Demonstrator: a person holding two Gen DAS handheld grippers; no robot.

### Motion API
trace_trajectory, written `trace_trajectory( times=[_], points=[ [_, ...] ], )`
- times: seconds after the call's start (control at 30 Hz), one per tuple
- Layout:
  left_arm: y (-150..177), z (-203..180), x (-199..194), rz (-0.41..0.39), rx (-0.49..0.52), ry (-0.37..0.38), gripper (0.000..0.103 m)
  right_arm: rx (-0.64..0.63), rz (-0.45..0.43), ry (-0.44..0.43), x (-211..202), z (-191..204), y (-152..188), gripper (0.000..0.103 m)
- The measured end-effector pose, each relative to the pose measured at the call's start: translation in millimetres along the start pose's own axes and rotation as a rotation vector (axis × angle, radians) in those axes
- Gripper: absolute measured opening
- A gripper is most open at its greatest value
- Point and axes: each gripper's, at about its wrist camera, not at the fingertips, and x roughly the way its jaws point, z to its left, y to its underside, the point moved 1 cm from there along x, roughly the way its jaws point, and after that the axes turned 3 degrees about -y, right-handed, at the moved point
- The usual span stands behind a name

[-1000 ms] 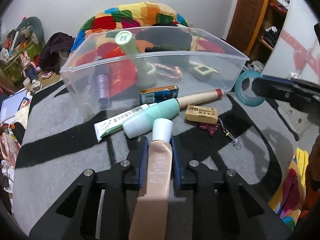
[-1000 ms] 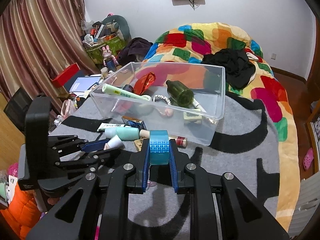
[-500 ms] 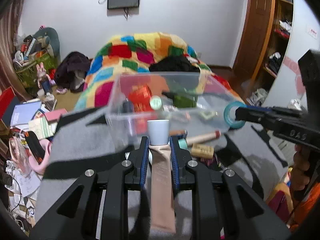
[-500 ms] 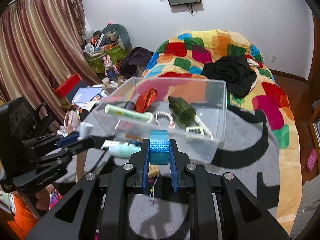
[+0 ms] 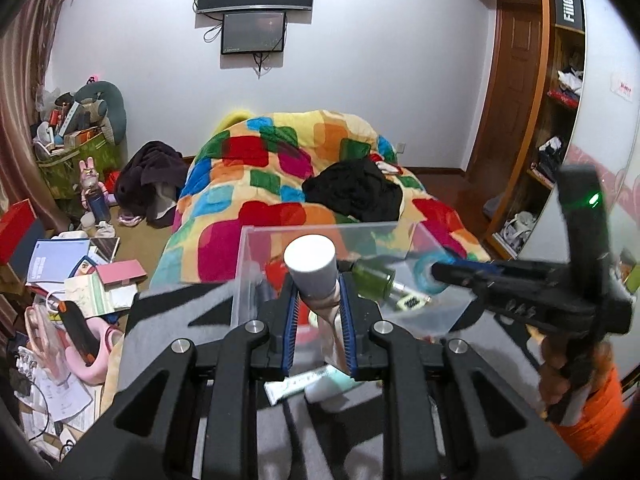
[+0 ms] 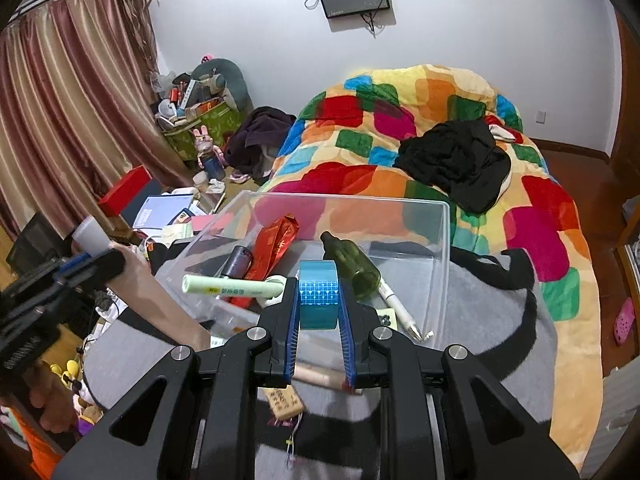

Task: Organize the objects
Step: 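Lower the beige tube and blue tape roll into the clear box and release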

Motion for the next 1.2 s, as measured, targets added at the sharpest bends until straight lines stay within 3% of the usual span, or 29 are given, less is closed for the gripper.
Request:
trace_trajectory(
  times=[0.17,0.37,0.57,0.9,1.03,1.13,1.2],
  points=[
    [-20,-1,-1,-0.04,-0.01,-0.006,0.019,0.0,0.014,0.01,12,-4,-7,0.016],
    [-30,13,7,-0.076,-0.092,-0.015,0.019,-0.01,0.05,0.024,30,-9,-7,0.016],
    [-30,29,37,-0.044,-0.141,-0.076,0.019,-0.025,0.119,0.043,58,-11,1,0.016],
    [-2,30,81,0.087,-0.137,-0.055,0.019,-0.051,0.151,0.053,67,-9,4,0.017],
    [9,25,85,0.125,-0.119,-0.036,0.019,-0.041,0.16,0.044,62,-10,4,0.027],
    [14,22,82,0.135,-0.102,-0.035,0.024,-0.048,0.145,0.055,55,-8,5,0.034],
    [16,21,77,0.134,-0.093,-0.037,0.035,-0.054,0.136,0.058,50,-6,5,0.035]
  ],
)
